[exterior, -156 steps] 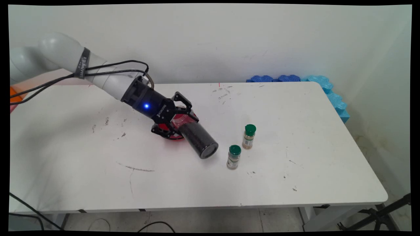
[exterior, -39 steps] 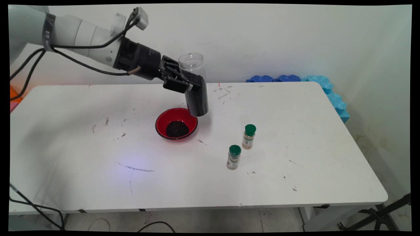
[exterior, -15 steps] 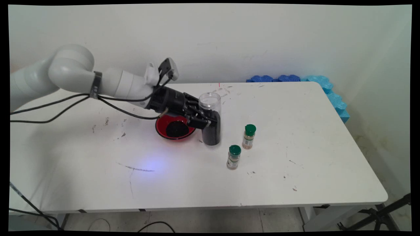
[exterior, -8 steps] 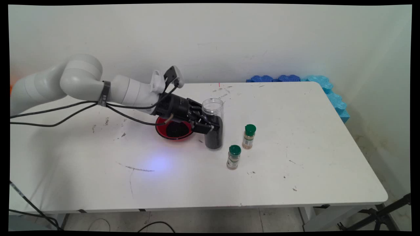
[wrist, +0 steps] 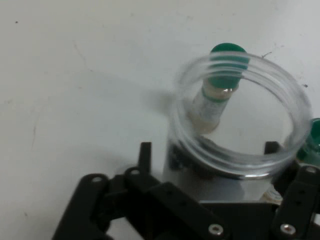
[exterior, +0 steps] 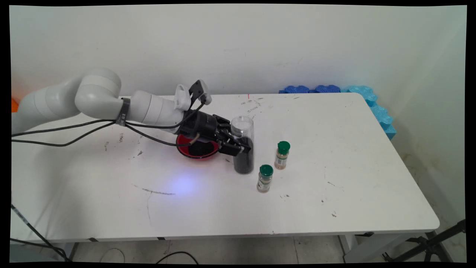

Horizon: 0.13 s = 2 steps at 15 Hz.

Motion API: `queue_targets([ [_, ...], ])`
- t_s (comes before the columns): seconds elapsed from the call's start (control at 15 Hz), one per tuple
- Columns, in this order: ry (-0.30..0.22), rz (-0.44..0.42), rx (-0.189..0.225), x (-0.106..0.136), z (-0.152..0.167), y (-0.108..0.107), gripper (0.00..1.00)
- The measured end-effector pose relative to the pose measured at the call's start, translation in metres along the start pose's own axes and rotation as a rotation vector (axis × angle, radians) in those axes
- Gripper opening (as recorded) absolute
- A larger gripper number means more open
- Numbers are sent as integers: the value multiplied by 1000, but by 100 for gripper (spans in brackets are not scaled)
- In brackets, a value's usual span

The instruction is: Place the picked object on the table

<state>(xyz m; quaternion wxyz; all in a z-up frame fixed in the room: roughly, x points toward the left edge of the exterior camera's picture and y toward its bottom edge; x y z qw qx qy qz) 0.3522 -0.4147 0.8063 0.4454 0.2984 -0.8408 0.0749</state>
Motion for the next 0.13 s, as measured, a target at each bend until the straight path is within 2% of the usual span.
queue_targets([
  [0.13, 2, -4, 0, -1, 2, 0, 100],
])
